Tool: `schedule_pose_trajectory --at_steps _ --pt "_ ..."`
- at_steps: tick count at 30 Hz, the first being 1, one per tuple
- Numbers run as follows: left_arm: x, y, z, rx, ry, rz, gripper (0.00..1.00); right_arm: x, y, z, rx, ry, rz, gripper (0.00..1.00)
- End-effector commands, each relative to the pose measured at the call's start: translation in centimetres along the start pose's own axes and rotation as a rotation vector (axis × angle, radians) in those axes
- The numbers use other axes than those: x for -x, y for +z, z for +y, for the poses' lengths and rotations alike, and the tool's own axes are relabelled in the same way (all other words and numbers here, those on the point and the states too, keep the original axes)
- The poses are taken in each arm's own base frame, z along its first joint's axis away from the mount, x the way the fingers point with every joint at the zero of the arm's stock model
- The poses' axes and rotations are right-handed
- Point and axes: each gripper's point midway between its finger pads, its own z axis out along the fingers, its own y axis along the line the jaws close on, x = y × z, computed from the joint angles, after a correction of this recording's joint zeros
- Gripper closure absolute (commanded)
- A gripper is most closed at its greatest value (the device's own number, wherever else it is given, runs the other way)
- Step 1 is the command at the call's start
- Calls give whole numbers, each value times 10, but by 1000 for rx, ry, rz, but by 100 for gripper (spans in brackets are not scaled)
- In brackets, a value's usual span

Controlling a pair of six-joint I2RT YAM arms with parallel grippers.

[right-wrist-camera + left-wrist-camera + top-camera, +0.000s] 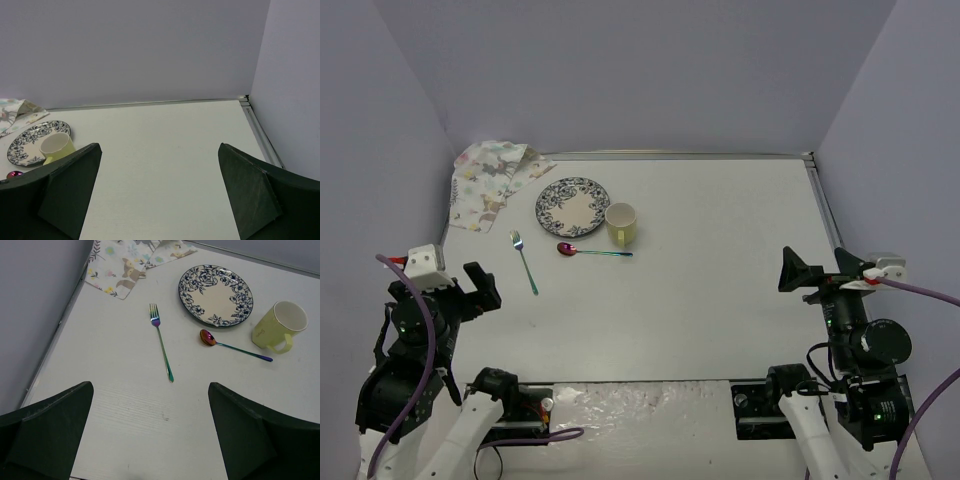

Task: Set the dinner table for one person

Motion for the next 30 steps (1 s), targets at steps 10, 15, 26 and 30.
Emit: schedule_pose_trajectory --at_steps 10,15,26,30 --pt "-22 62 -37 16 -166 157 3 -47 44 30 72 294 167 0" --pt "0 113 -57 45 -222 126 3 -88 57 36 90 314 303 0" --pt "54 261 -23 295 -357 2 3 -85 59 64 237 332 365 0" --pt "53 322 2 373 -342 9 3 -81 58 68 273 299 360 0"
